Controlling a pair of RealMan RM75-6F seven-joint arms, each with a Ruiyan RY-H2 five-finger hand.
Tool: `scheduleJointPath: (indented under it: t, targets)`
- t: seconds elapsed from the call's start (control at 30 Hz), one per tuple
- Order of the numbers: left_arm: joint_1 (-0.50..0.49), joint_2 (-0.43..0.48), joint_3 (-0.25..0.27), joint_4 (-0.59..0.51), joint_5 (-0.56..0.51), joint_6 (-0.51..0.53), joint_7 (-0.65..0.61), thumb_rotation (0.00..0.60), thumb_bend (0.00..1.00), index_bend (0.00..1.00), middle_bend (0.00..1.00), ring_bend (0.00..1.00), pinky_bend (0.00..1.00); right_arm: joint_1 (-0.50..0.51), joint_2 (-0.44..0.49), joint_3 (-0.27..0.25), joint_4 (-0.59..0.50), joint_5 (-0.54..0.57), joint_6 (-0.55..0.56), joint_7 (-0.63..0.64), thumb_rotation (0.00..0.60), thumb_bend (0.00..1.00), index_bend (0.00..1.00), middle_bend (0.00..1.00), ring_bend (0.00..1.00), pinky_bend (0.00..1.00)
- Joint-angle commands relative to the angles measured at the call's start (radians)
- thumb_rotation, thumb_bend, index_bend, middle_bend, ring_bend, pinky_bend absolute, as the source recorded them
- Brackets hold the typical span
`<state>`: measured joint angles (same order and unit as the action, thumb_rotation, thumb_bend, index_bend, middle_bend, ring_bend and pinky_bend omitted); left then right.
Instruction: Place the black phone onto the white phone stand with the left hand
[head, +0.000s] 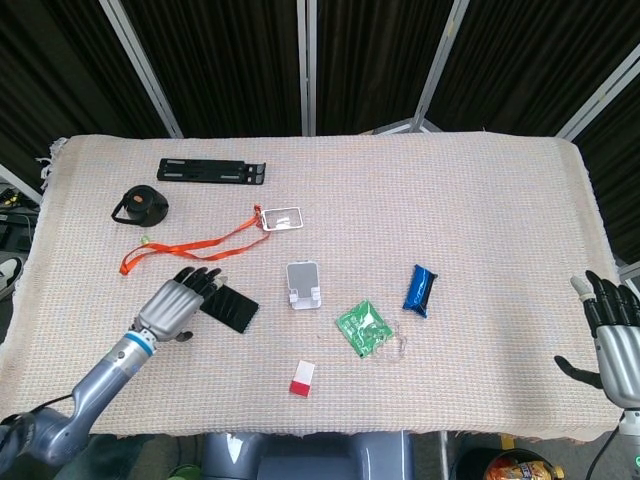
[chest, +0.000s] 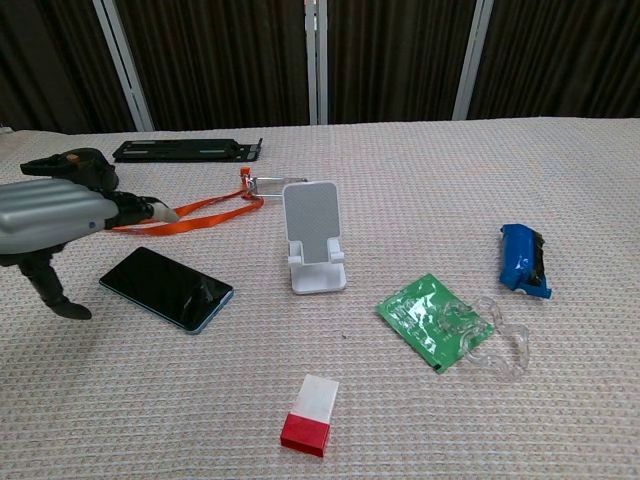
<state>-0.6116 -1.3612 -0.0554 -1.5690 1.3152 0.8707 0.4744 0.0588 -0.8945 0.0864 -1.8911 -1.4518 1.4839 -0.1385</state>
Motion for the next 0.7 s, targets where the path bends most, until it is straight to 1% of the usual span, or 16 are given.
scheduleJointPath:
  t: [0.03,0.3,0.53,0.7]
  targets:
    - [-0.045,-0.064,-0.013,0.066,-0.037,-0.037,0.030,0.600,0.00,0.11,0.05,0.10,0.15,0.005,-0.003,0.003,0.004,0.013,-0.010,-0.004,0.600,0.00,0.00,0.00,0.00,0.00]
    - [-0.072,-0.110,-0.009,0.136,-0.052,-0.053,0.017,0.600,0.00,0.18,0.13,0.17,0.22,0.010,-0.008,0.007,0.011,0.036,-0.021,-0.013,0.600,0.00,0.00,0.00,0.00,0.00]
    - [-0.085,-0.139,-0.005,0.178,-0.054,-0.058,0.004,0.600,0.00,0.23,0.16,0.20,0.25,0.014,-0.011,0.005,0.011,0.039,-0.029,-0.018,0.600,0.00,0.00,0.00,0.00,0.00]
    - [-0.093,-0.171,-0.003,0.223,-0.049,-0.053,-0.014,0.600,0.00,0.27,0.19,0.23,0.30,0.015,-0.013,0.005,0.013,0.041,-0.031,-0.020,0.600,0.00,0.00,0.00,0.00,0.00]
